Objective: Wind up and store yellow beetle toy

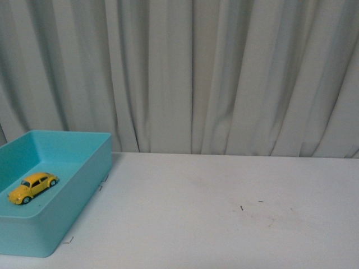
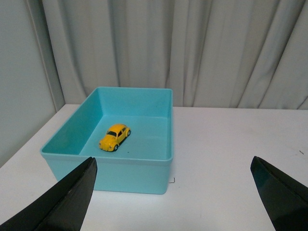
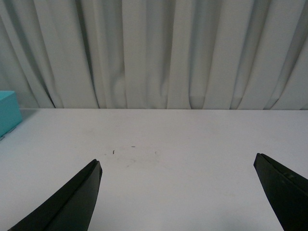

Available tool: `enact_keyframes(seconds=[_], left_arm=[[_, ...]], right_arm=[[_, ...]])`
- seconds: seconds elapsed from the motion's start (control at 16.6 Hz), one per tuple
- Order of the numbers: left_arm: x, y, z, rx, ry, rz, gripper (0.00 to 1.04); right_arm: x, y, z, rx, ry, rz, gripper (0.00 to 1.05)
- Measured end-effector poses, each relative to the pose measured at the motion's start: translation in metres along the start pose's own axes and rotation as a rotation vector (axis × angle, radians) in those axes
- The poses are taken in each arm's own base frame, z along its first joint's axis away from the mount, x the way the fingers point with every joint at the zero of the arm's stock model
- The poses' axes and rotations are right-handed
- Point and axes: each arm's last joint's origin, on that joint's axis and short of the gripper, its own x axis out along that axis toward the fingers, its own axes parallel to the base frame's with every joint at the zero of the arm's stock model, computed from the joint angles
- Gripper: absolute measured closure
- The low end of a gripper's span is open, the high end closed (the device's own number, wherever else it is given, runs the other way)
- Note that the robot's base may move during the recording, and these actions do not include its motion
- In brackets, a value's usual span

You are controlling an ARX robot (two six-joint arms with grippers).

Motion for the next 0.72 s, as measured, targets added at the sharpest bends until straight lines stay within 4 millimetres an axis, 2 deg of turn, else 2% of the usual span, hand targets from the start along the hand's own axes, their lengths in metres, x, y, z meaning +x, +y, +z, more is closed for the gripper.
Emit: enact_keyframes(seconds=[0.72], left_arm=[[0.0,0.0,0.0002,0.0,-0.002,-0.001,0.07]], right_arm=[[0.0,0.0,0.0,0.0,0.0,0.0,0.07]])
